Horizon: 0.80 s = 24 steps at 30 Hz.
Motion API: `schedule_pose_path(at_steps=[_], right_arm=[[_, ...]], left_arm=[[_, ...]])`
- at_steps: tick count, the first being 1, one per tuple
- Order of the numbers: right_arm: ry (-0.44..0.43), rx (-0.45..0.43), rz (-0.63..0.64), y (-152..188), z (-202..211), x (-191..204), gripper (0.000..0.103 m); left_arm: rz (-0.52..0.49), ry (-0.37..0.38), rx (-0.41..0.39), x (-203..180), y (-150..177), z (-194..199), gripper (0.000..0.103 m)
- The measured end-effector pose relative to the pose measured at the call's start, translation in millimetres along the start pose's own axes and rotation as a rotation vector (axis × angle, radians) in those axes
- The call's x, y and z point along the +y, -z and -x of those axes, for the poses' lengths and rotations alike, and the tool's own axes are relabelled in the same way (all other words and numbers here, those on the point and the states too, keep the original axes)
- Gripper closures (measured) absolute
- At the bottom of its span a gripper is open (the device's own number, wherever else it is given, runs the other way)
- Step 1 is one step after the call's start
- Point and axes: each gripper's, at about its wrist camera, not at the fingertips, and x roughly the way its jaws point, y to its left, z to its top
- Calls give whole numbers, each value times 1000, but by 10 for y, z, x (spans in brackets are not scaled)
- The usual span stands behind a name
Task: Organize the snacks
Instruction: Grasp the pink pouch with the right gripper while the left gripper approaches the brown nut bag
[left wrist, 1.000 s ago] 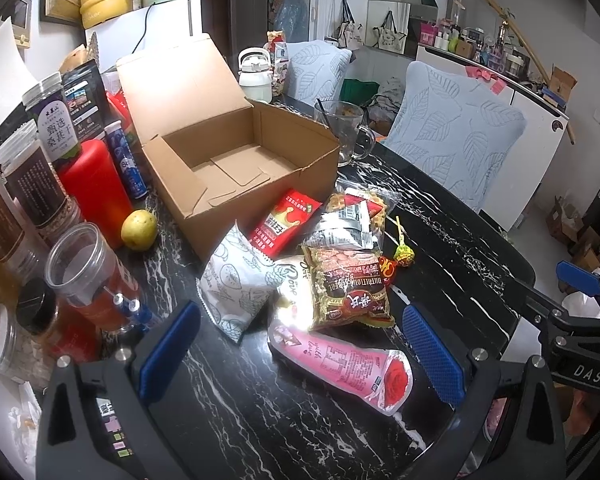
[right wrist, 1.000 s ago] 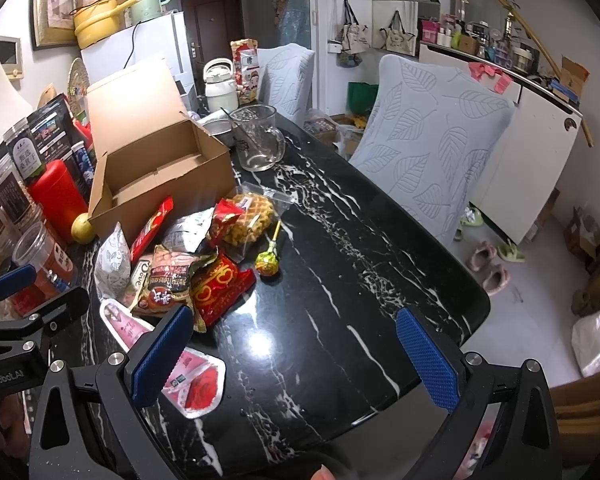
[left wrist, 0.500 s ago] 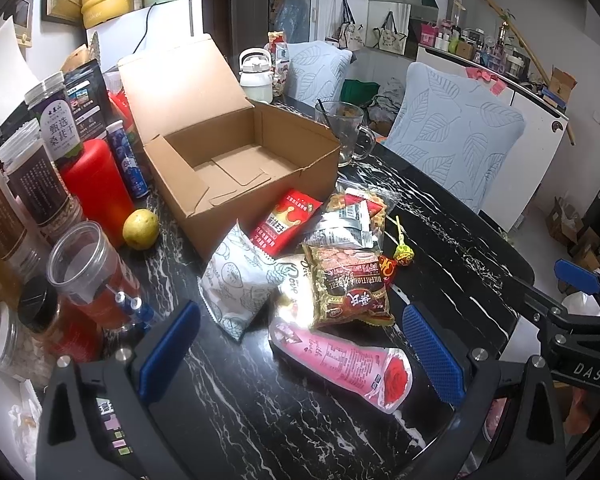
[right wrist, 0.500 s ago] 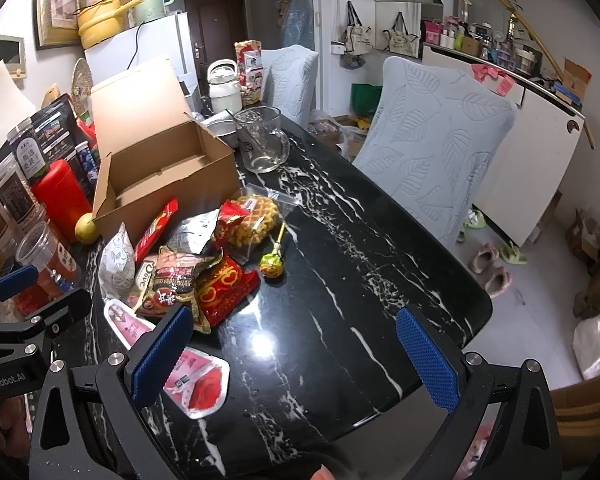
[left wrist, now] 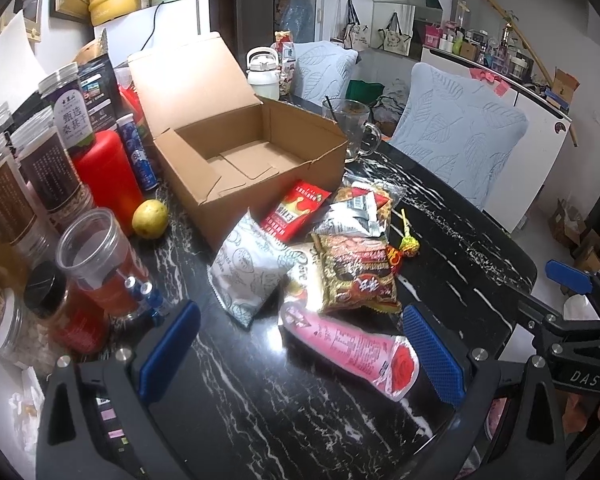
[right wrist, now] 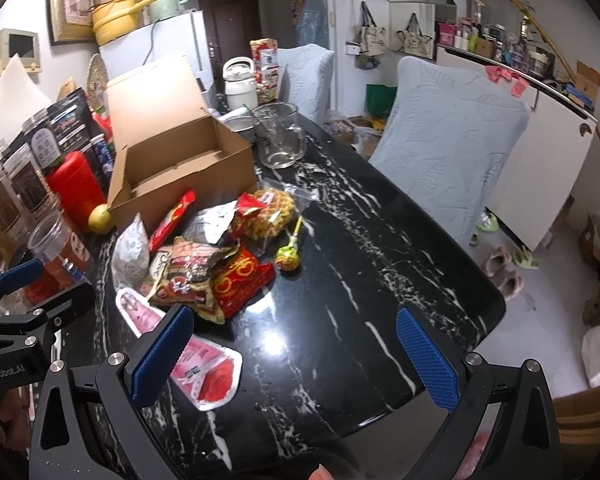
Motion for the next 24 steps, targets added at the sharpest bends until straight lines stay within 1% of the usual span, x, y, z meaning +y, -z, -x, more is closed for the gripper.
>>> schedule_pose_path(at_steps=[6, 8, 10, 12, 14, 19, 22, 24], right_arm=[[-81, 28, 51, 106, -146, 130, 0], [-107, 46, 73, 148, -219, 179, 0], [-138, 60, 92, 188, -290, 219, 0], [-173, 73, 119, 225, -380, 284, 0], [-198, 90, 146, 255, -466, 350, 0], [-288, 141, 212, 345, -696, 514, 0], [-319, 169, 244, 392, -830, 599, 1], [-344, 184, 270, 422, -926, 664, 4]], left_arm=[[6, -22, 16, 92, 143, -1, 0], [33, -7, 27, 143, 196, -33, 0], [44, -14, 35, 190, 240, -57, 0], [37, -41, 40, 241, 278, -59, 0], [62, -31, 49, 295, 326, -94, 0], [84, -72, 63, 424, 393, -99, 0], [115, -70, 61, 492, 420, -137, 0], [135, -60, 61, 507, 431, -188, 0]])
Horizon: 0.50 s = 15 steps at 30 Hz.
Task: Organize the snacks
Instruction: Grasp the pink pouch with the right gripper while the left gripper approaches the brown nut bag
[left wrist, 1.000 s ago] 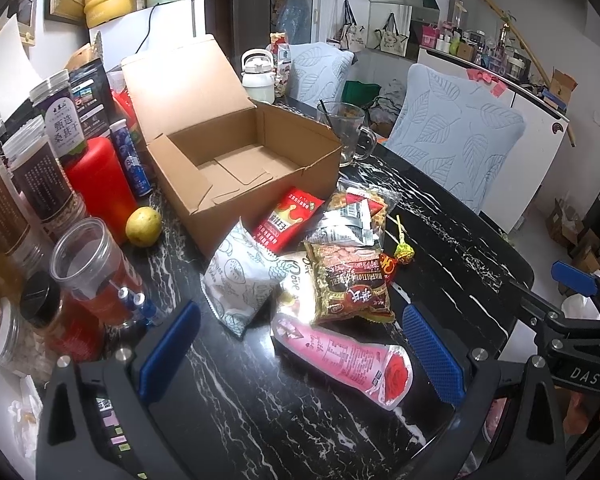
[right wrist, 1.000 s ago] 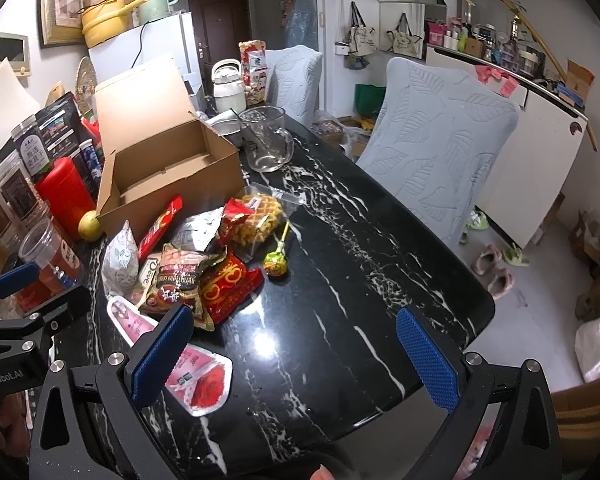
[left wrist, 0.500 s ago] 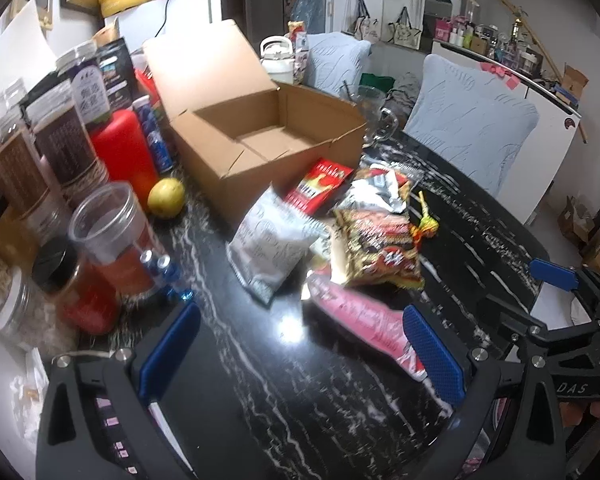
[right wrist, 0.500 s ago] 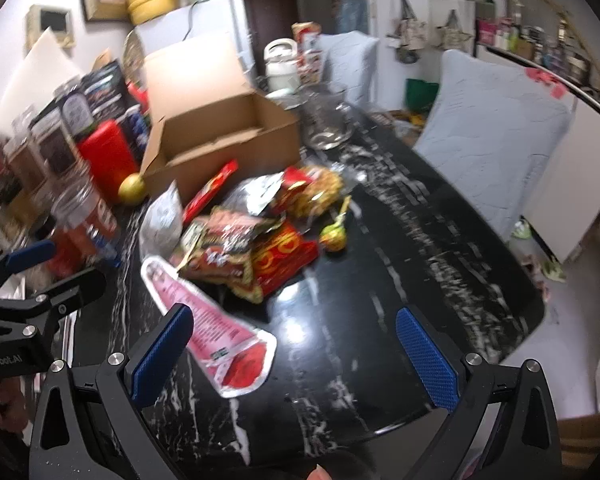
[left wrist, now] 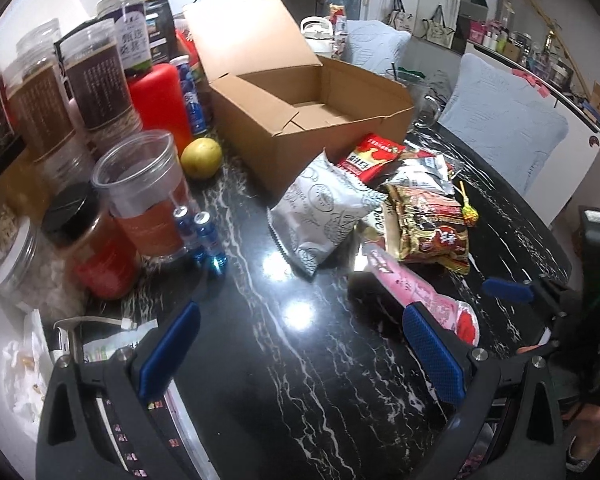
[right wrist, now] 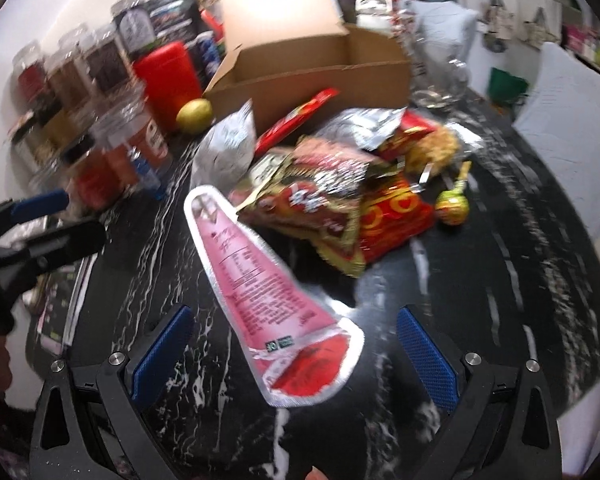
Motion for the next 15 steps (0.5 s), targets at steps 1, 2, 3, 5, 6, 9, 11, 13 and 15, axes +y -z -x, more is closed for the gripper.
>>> schedule_pose_path(at_steps=[1, 2, 3, 5, 6, 9, 11, 13, 15], right_arm=[[-9, 8, 11, -6, -48, 10, 6], [-14, 18, 22, -10, -97, 19, 8], [-17, 27, 33, -14, -149, 29, 9], [-28, 41, 50, -28, -240, 47, 14], [-32, 47, 55, -31, -278, 53, 15], [-18, 43, 85, -41, -344, 94, 22], [-5, 40, 113, -64, -388, 140, 37], [-13, 40, 144, -60, -388, 173, 46], [-30, 35, 167, -46, -374, 197, 58]], left_arm=[[6, 1, 0, 9, 3, -19, 0], [12, 3, 4, 14, 4, -38, 0], [16, 4, 5, 22, 4, -54, 0], [22, 8, 8, 33, 4, -88, 0], [23, 8, 11, 36, 2, -102, 0], [21, 6, 16, 38, -7, -133, 0], [21, 6, 15, 40, -22, -151, 0], [20, 6, 13, 46, -34, -160, 0], [22, 11, 17, 39, -44, -173, 0]])
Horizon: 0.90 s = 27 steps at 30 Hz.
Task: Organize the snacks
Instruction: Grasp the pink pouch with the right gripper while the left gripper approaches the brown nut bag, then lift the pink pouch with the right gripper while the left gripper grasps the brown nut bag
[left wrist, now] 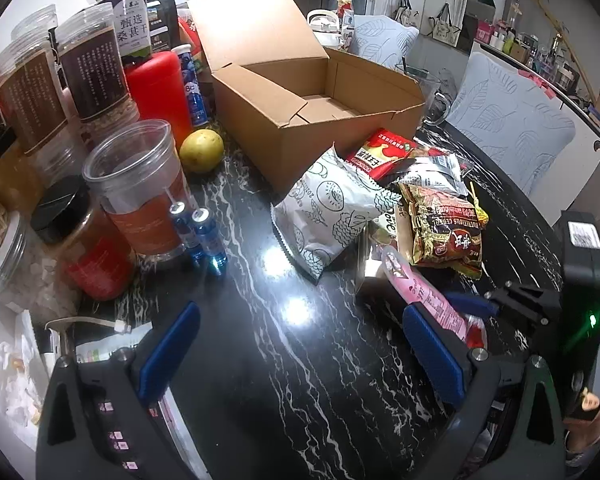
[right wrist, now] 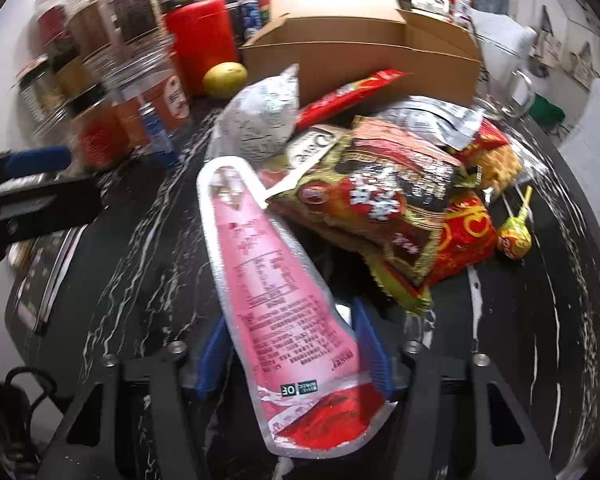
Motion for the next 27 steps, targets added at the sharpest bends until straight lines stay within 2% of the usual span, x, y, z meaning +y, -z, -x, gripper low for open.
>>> schedule_pose_path(at_steps=[2, 6, 9, 15, 22, 27], right_arm=[[16, -12, 24, 19, 21, 22, 68], [8, -15, 48, 70, 77, 40, 74], [-34, -24, 23, 78, 174, 10, 75], [-46, -66, -9, 125, 577, -86, 75], [37, -105, -72, 144, 969, -347, 75], [79, -120, -116, 137, 1047, -610, 75]], left_arm=[[0, 5, 1, -8, -15, -16, 0], [-9, 12, -1, -43, -44, -40, 0], [-9, 15, -3, -64, -76, -56, 0], [-3, 57, -13, -137, -159, -99, 0], [-36, 125, -13, -434, -317, -207, 0], [-66, 175, 4, -711, -426, -331, 0]])
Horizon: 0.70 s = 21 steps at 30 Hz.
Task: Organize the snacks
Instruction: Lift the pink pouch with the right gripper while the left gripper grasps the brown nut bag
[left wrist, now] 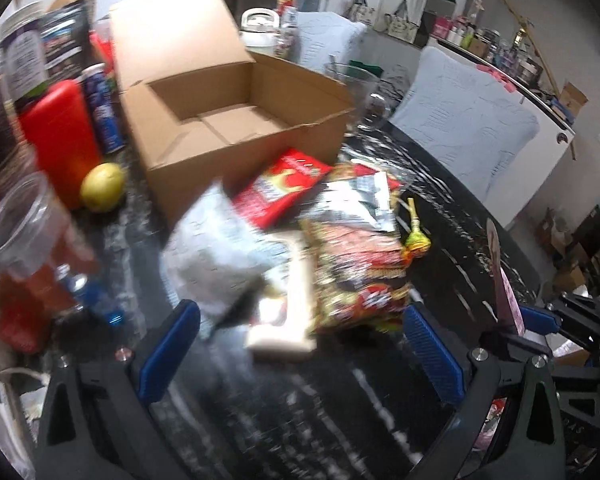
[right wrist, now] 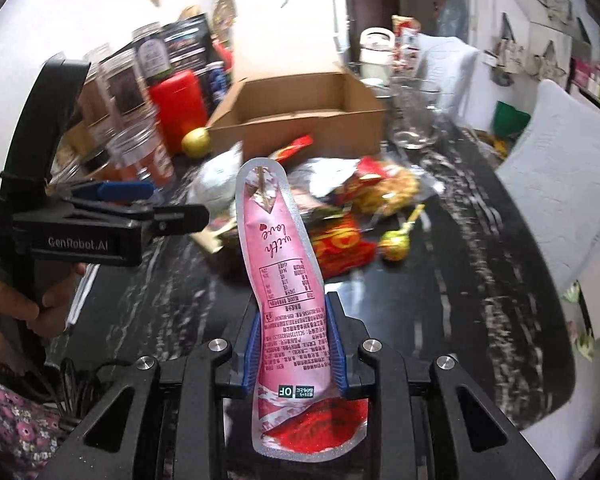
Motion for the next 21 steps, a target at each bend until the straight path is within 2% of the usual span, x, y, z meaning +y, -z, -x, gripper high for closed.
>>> schedule_pose_path(at_steps=[8, 14, 17, 21], right_arm=[[32, -12, -73, -21, -26, -465, 75], [21, -23, -114, 6, -45, -707, 75], [16, -18, -123, 27, -66, -774, 75], [10, -13, -138, 64, -85, -851, 75]], left_arm=[[-77, 26, 46, -446, -135, -313, 0], [-104, -46, 89, -592, -168, -553, 1], [-98, -85, 115, -608, -158, -661, 9], [-134, -155, 108, -648, -154, -725, 13]])
